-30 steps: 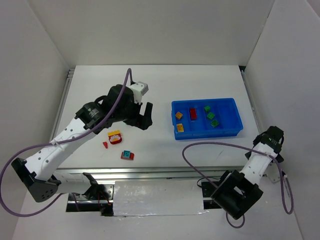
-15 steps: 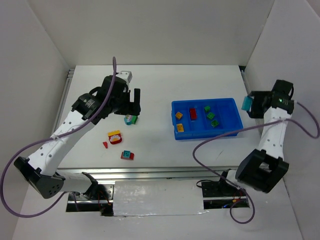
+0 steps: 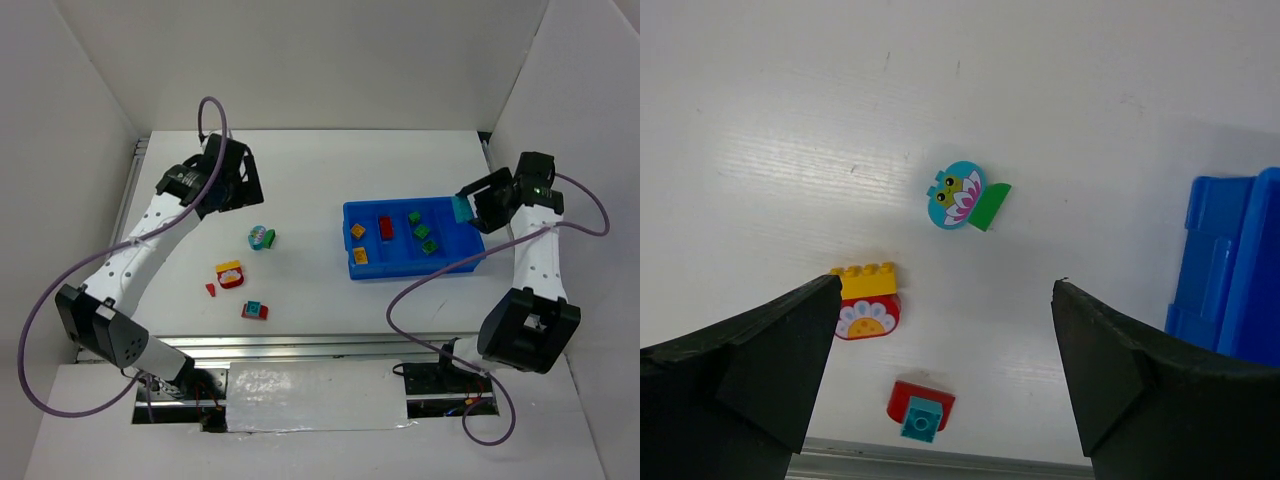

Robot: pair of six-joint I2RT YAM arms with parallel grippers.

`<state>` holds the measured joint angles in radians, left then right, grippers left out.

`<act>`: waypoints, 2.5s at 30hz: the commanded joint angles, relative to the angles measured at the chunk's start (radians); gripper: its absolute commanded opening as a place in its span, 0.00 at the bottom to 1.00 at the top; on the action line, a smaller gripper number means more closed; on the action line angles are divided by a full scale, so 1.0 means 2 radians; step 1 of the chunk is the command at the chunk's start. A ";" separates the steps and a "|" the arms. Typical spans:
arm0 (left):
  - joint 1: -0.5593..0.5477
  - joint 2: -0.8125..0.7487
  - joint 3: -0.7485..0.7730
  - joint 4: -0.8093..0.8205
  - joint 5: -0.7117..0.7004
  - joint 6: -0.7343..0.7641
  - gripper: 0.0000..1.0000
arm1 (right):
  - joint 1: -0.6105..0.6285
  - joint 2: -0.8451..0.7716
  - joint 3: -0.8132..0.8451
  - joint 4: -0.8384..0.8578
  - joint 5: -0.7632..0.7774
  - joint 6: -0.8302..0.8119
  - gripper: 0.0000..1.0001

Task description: Sort the legos into containers by color

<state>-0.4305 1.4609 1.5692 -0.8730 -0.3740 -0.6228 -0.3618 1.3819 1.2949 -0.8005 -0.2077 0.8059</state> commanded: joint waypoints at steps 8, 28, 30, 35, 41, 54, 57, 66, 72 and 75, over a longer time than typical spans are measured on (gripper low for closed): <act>0.004 0.058 0.005 -0.045 -0.011 -0.072 0.99 | 0.037 0.015 0.005 0.024 -0.036 -0.042 0.00; 0.004 0.013 -0.062 -0.026 -0.038 -0.023 0.99 | 0.006 0.148 0.032 0.009 0.128 -0.072 0.00; 0.004 0.010 -0.061 -0.025 -0.039 -0.019 0.99 | 0.007 0.155 0.032 0.013 0.118 -0.073 0.02; 0.004 -0.009 -0.070 -0.020 -0.037 -0.009 0.99 | 0.007 0.153 0.030 0.027 0.093 -0.069 0.37; 0.004 -0.027 -0.073 -0.016 -0.038 -0.005 0.99 | 0.009 0.137 0.057 0.016 0.078 -0.070 0.97; 0.015 -0.002 -0.049 0.041 0.045 0.038 0.99 | 0.131 0.088 0.080 0.004 0.073 -0.102 1.00; 0.017 0.042 -0.045 0.064 0.071 0.038 0.99 | 0.207 0.091 0.095 0.008 0.032 -0.113 1.00; 0.025 0.166 -0.051 0.105 0.095 0.041 0.96 | 0.294 0.049 0.090 0.019 0.004 -0.131 1.00; 0.030 0.232 -0.038 0.134 0.098 0.054 0.96 | 0.294 0.020 0.065 0.019 -0.004 -0.146 1.00; 0.032 0.261 -0.015 0.123 0.090 0.063 0.92 | 0.294 0.015 0.065 0.013 -0.003 -0.151 1.00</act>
<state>-0.3752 1.9442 1.4876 -0.6483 -0.1925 -0.5308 0.2264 1.4399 1.4445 -0.7826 -0.2005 0.5385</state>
